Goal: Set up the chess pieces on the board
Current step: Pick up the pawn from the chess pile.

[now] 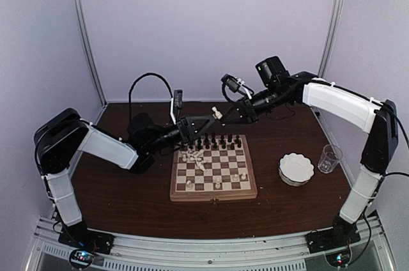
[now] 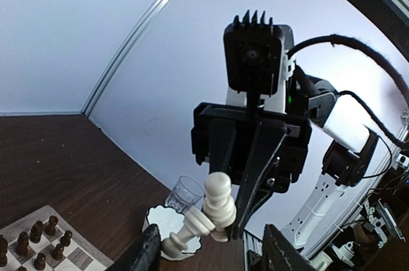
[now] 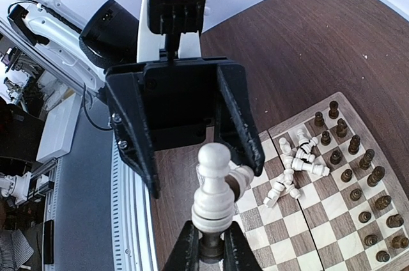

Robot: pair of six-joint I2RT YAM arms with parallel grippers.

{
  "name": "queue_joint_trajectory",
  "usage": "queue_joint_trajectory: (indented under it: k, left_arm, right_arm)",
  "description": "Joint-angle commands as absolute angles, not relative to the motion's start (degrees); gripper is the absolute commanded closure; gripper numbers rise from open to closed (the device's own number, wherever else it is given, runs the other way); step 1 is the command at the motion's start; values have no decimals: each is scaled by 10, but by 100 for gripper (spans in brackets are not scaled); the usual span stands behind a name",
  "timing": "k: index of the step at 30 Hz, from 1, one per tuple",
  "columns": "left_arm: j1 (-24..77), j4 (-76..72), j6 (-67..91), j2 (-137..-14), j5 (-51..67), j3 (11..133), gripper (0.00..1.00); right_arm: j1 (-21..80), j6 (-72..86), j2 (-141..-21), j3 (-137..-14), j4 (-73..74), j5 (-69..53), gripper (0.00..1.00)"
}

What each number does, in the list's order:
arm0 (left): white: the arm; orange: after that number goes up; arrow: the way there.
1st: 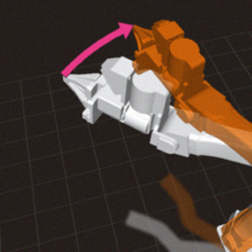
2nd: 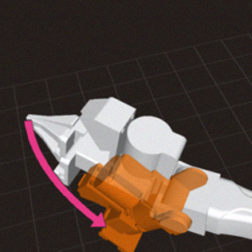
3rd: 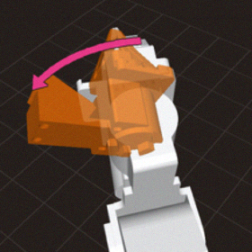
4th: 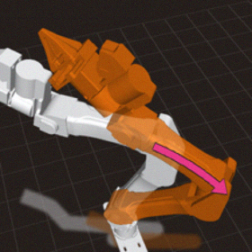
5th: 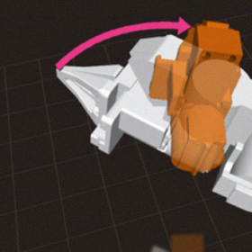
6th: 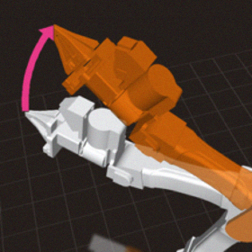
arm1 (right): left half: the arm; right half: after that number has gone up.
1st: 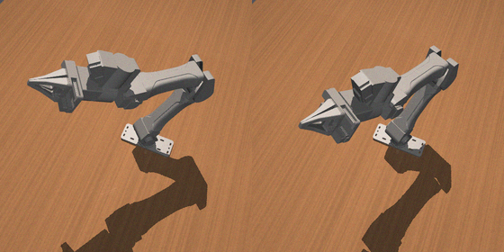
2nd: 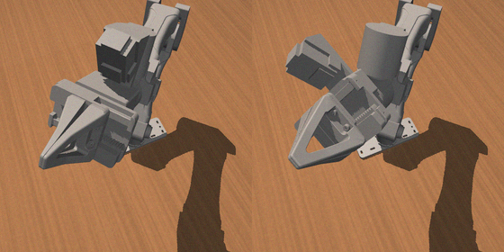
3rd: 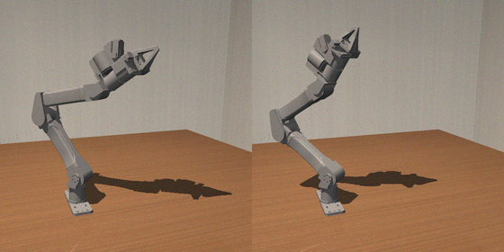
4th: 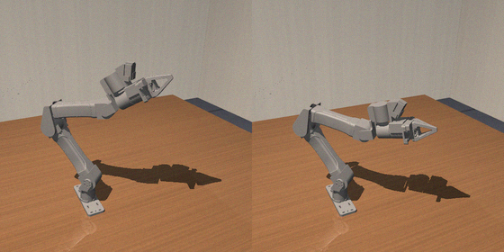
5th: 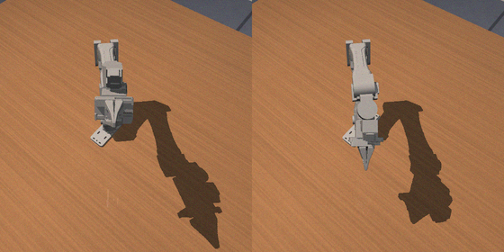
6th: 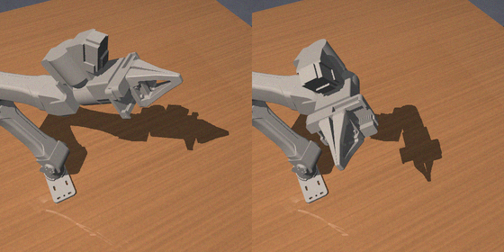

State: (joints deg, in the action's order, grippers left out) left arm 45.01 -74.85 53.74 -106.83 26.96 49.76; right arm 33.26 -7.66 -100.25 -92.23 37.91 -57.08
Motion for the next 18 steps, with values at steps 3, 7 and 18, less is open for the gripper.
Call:
queue_joint_trajectory:
  k: [3,7,18]
  left_arm:
    - [455,-809,555,-1073,279,520,45]
    - [455,-810,570,-1088,293,536,44]
    - [456,-809,577,-1087,311,545,59]
  right_arm:
    - [334,-65,-973,-924,361,-591,93]
    - [334,-65,-969,-922,360,-589,93]
    - [332,-68,-966,-926,363,-580,92]
